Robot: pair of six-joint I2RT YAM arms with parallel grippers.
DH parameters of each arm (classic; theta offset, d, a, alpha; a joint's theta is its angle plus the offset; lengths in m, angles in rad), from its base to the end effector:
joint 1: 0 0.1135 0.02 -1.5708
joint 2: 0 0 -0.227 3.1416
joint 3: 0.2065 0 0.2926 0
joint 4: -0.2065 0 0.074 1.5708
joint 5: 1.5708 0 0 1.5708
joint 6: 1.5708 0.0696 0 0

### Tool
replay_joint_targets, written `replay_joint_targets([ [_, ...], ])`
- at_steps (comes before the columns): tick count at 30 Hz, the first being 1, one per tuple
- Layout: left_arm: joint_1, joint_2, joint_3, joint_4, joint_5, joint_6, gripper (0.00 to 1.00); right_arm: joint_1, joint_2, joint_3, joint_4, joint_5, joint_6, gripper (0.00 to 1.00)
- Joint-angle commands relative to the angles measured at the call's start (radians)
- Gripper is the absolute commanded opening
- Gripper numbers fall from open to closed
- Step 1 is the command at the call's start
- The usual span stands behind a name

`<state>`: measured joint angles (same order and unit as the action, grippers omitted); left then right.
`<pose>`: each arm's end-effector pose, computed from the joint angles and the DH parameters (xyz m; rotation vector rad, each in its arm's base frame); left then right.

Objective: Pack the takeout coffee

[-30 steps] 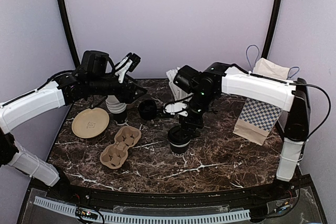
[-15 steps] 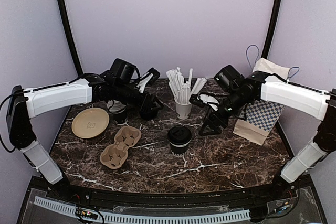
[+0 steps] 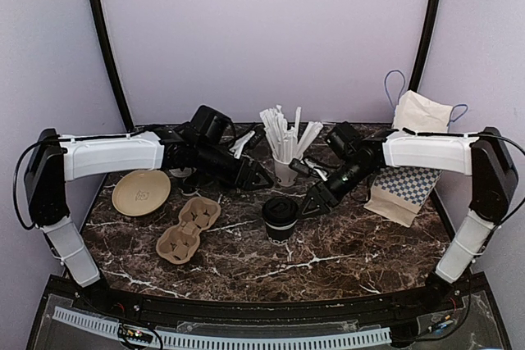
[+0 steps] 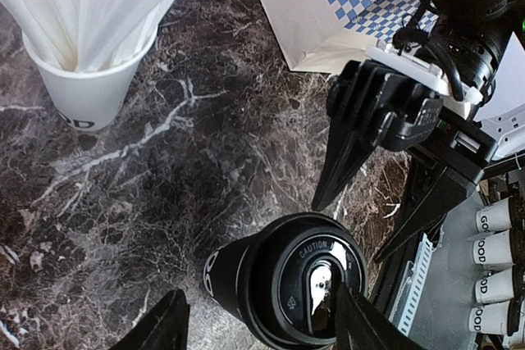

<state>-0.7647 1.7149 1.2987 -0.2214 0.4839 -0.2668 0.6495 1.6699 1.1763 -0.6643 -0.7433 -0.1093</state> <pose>0.3007 -0.3334 0.1965 0.8553 2.1882 -1.0797 0.2688 0.2633 0.1418 -1.2104 2.4379 1.1706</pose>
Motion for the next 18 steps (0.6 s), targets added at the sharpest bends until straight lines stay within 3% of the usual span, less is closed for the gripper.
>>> replay_joint_targets([
  [1, -0.01, 0.026, -0.001, 0.002, 0.024, -0.031, 0.63, -0.02, 0.022, 0.034, 0.031, -0.079, 0.033, 0.57],
  [18, -0.019, 0.09, -0.019, 0.003, 0.088, -0.03, 0.4, -0.047, 0.088, 0.039, 0.027, -0.142, 0.045, 0.45],
])
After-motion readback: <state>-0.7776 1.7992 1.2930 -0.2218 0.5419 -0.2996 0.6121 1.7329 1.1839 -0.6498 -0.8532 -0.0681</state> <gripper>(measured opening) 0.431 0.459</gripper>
